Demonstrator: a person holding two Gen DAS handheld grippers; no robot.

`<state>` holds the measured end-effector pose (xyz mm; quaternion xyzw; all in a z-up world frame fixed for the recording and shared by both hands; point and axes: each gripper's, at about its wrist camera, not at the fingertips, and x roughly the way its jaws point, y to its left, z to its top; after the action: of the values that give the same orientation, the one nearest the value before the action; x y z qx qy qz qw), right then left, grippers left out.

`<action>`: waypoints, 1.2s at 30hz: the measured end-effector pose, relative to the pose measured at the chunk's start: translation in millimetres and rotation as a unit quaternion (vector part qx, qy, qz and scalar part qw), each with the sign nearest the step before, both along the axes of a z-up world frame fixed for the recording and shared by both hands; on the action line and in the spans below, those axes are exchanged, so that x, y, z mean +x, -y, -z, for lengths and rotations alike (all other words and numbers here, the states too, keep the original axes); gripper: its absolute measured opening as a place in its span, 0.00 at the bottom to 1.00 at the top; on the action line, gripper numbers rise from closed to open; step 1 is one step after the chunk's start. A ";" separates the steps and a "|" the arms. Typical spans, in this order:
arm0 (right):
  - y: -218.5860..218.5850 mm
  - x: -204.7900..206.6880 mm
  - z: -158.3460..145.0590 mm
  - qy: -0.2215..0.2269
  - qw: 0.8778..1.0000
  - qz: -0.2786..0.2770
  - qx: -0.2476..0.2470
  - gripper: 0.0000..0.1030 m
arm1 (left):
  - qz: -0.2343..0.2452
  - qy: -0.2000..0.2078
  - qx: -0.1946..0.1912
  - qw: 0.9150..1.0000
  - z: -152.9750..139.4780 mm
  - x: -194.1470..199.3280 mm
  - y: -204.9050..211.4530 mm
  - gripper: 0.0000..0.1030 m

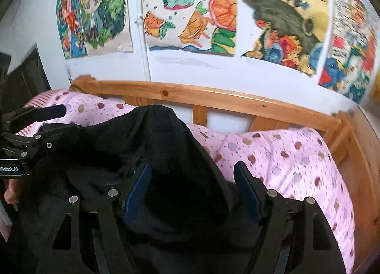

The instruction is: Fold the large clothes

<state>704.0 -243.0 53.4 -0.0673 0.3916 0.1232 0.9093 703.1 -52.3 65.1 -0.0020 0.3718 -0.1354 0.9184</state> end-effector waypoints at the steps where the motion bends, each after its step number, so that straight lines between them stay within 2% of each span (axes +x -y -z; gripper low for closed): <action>1: -4.2 4.5 3.8 -0.003 1.000 0.000 -0.005 0.55 | 0.006 -0.008 -0.003 1.000 2.6 3.8 2.0 0.57; 2: -6.1 8.0 6.9 -0.008 1.000 0.001 -0.007 0.48 | 0.011 -0.015 -0.005 1.000 5.6 6.5 4.7 0.53; 3: -7.2 11.0 9.1 -0.011 1.000 0.003 -0.006 0.43 | 0.015 -0.021 -0.007 1.000 8.1 7.9 7.7 0.44; 4: -8.8 12.5 11.7 -0.014 1.000 0.006 -0.008 0.32 | 0.020 -0.027 -0.010 0.999 10.2 9.3 9.7 0.30; 5: -8.9 11.9 12.4 -0.012 1.000 0.012 -0.011 0.18 | 0.024 -0.029 -0.012 0.999 11.1 9.4 11.8 0.23; 6: -7.7 11.4 11.8 -0.008 1.000 0.014 -0.010 0.14 | 0.025 -0.027 -0.012 0.999 10.8 8.3 13.0 0.12; 7: -4.9 8.9 9.7 -0.005 1.000 0.015 -0.002 0.12 | 0.024 -0.020 -0.009 0.999 8.8 5.9 13.9 0.10; 8: -1.0 4.6 6.1 -0.003 1.000 0.015 0.010 0.07 | 0.024 -0.014 -0.009 1.000 6.3 4.3 13.9 0.08; 12: 17.3 -12.8 -9.9 0.013 0.999 0.015 0.044 0.04 | 0.028 0.019 -0.022 0.999 -10.0 -12.2 5.4 0.06; 16: 33.3 -47.6 -31.1 0.041 0.997 -0.001 0.061 0.03 | 0.045 0.046 -0.034 0.997 -25.8 -34.0 -3.6 0.05; 21: 41.2 -84.3 -37.9 0.053 0.997 -0.022 0.056 0.03 | 0.078 0.066 -0.008 0.995 -34.1 -76.6 -5.6 0.05; 24: 39.9 -103.3 -27.6 0.042 0.998 -0.032 0.042 0.03 | 0.096 0.061 0.003 0.994 -27.6 -96.5 -4.0 0.04; 27: 40.3 -112.3 -4.2 0.018 0.999 -0.030 0.040 0.03 | 0.106 0.038 0.025 0.993 -8.2 -109.4 0.9 0.04; 31: 39.8 -110.4 30.5 -0.012 0.998 -0.019 0.053 0.02 | 0.102 -0.018 0.042 0.994 33.5 -110.4 5.4 0.04; 36: 32.3 -104.5 83.8 -0.046 0.997 -0.003 0.056 0.03 | 0.087 -0.051 0.044 0.994 77.5 -104.3 10.2 0.04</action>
<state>599.6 -275.3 -30.4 -0.0115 0.4255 0.1511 0.8922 598.8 -62.5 -12.4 0.0640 0.4224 -0.1975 0.8823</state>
